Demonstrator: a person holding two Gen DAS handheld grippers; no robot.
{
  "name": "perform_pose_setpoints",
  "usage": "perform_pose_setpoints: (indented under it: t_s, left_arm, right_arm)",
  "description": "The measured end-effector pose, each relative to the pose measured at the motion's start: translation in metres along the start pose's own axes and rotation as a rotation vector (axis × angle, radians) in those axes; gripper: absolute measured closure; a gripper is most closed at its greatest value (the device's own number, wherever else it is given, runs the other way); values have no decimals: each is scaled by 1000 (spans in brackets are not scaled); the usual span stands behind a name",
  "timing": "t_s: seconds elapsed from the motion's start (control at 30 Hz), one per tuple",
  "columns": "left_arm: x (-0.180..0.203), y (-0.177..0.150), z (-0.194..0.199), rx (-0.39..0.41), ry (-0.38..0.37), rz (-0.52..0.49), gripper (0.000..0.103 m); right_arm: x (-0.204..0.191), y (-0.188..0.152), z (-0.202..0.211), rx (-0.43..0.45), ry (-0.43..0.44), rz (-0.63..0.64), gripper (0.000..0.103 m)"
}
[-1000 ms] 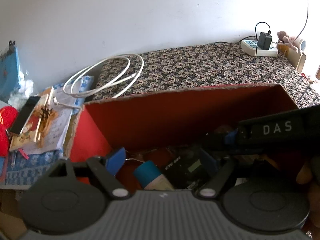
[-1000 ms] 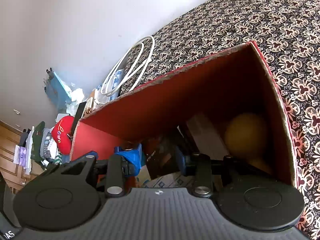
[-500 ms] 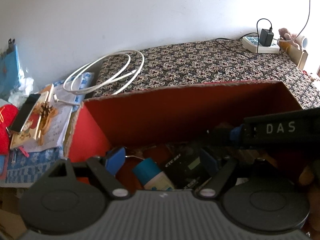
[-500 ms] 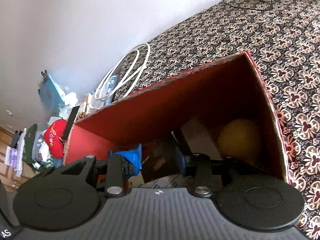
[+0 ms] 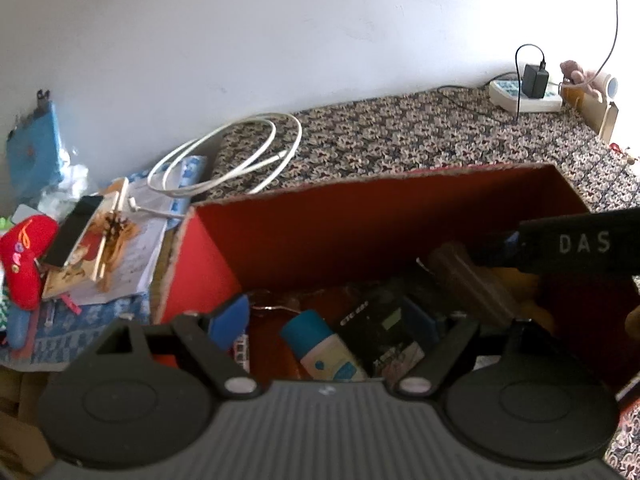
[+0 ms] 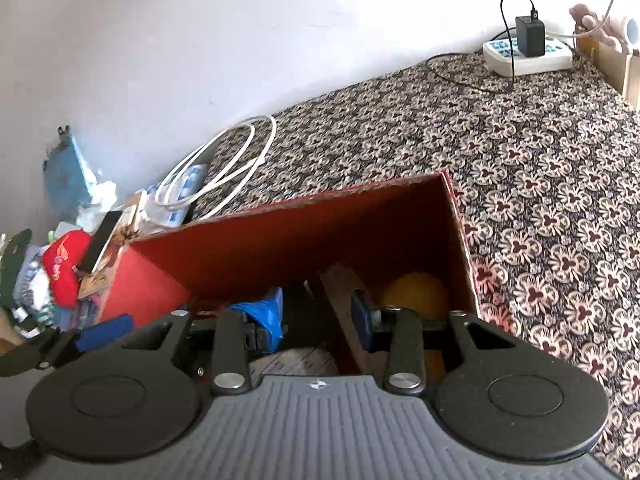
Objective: Organize rigid objects
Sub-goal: 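Withdraw the right gripper up out of the red box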
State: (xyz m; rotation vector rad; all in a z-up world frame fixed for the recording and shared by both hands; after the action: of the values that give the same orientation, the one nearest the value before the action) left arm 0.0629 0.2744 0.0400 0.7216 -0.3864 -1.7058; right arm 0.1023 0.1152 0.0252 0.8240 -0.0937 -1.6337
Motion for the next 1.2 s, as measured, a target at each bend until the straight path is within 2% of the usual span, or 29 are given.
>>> perform_pose_setpoints:
  t_s: [0.1,0.2,0.4,0.57,0.77,0.97,1.2]
  left_arm:
    - [3,-1,12,2,17,4,18]
    - [8,-3,21,-7,38,9,17]
    - [16,-7,42,-29,36,68,17]
    - [28,-4,69,-24,53,87,17]
    - [59,-1,100,-23,43,85,15]
    - [108,7,119,-9,0,46,12]
    - [172,18,122,-8,-54,-24,11]
  right_arm:
    - [-4,-4,9,-25,29,14,82]
    - [-5,-9,14,-40,15,41,82]
    - [-3,-16,33,-53,37,92,82]
    - [3,-18,59,-67,99,110,81]
    - [19,-21,98,-63,154,122,81]
    - [56,-19,129,-11,113,131,80]
    - [111,-12,154,39,31,107,80]
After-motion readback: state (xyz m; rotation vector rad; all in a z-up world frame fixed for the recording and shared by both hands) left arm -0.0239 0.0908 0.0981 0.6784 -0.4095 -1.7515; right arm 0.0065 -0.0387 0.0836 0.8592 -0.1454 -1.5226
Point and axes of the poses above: each gripper's, at about its wrist camera, not at the fingertips, and z roughly against the way its jaws point, x to its right, y to its top, the point moved 8 cm from there along -z, roughly the way its jaws point, and after that the axes turned 10 degrees about -z, right-handed, at the moved point
